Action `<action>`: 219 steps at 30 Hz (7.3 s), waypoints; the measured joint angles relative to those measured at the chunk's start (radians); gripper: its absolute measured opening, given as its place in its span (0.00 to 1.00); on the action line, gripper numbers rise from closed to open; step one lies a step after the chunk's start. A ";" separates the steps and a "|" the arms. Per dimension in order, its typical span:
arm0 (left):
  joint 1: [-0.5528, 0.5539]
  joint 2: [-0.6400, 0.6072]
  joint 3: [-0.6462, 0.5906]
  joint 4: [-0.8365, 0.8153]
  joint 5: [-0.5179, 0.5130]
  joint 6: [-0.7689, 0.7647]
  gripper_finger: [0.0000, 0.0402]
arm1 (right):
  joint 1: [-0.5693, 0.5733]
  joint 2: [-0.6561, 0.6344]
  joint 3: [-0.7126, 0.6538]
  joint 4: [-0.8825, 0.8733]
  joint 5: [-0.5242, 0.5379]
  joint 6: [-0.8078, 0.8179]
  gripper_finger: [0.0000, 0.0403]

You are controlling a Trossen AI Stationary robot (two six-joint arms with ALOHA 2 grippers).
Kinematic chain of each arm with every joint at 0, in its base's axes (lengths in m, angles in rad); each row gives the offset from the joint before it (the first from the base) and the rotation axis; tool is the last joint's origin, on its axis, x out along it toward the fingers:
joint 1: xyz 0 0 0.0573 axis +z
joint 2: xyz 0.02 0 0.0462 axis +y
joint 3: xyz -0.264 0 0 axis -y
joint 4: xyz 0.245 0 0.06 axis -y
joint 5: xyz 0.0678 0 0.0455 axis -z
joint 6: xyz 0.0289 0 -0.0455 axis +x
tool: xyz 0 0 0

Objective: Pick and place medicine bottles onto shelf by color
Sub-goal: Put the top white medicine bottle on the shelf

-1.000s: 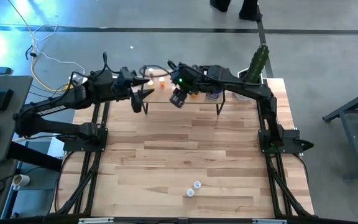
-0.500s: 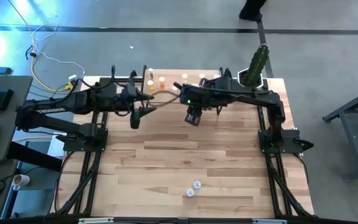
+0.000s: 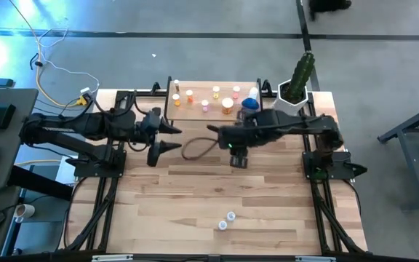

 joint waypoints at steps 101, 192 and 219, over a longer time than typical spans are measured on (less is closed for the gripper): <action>-0.247 0.005 0.000 -0.127 -0.214 -0.418 0.57 | 0.411 -0.116 -1.402 1.889 -0.311 0.019 0.50; 0.276 0.035 0.000 -0.026 -0.475 0.028 0.57 | -0.859 -0.320 -0.619 1.152 -0.489 -0.354 0.30; 0.283 0.040 0.000 -0.028 -0.476 0.024 0.57 | -0.899 -0.103 -0.575 0.942 -0.678 -0.596 0.30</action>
